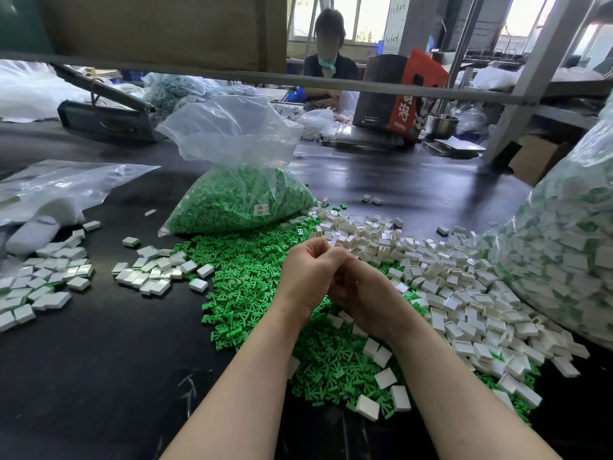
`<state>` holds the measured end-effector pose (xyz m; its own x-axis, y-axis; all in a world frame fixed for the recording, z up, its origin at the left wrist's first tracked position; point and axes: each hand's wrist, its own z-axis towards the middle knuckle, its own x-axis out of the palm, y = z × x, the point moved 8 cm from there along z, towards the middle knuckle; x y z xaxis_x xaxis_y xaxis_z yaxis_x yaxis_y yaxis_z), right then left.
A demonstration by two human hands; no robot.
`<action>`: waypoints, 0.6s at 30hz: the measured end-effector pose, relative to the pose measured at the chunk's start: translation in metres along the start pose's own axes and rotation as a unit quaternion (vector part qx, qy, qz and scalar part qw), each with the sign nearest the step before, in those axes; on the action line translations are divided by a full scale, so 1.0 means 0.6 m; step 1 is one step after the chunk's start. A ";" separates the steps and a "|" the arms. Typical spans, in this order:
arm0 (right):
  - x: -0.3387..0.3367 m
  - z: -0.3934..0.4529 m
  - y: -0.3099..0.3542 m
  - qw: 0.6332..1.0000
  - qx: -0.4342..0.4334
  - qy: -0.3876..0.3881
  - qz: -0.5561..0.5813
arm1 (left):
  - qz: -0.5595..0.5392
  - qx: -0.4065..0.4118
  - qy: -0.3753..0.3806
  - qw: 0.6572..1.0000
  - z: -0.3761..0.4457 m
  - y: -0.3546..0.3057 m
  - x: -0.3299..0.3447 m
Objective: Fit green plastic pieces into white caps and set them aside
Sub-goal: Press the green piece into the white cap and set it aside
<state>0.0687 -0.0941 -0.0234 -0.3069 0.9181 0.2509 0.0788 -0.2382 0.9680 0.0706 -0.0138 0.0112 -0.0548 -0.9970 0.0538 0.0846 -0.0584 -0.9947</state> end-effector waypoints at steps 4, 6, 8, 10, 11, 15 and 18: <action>-0.004 0.001 -0.002 1.000 -0.001 -0.005 -0.001 | -0.001 0.000 0.005 1.000 0.000 -0.002 0.002; -0.003 0.002 -0.002 1.000 -0.002 -0.010 -0.003 | -0.005 -0.001 0.005 1.000 0.001 -0.002 0.000; 0.002 0.002 0.001 1.000 -0.006 -0.008 -0.007 | -0.016 -0.005 0.011 1.000 0.002 0.002 -0.003; 0.008 0.001 0.005 1.000 -0.003 0.002 -0.004 | -0.033 -0.015 0.014 0.999 0.005 0.008 -0.006; 0.009 0.001 0.006 1.000 0.002 0.006 0.001 | -0.043 -0.022 0.016 0.999 0.006 0.010 -0.009; 0.009 0.000 0.007 1.000 0.011 0.011 0.018 | -0.080 -0.041 0.043 0.995 0.008 0.016 -0.015; 0.009 0.000 0.007 1.000 0.009 0.012 0.023 | -0.107 -0.041 0.062 0.991 0.009 0.017 -0.015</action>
<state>0.0674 -0.0900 -0.0177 -0.3247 0.8986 0.2951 0.1105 -0.2739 0.9554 0.0776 -0.0060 0.0009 -0.1846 -0.9480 0.2592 -0.0229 -0.2595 -0.9655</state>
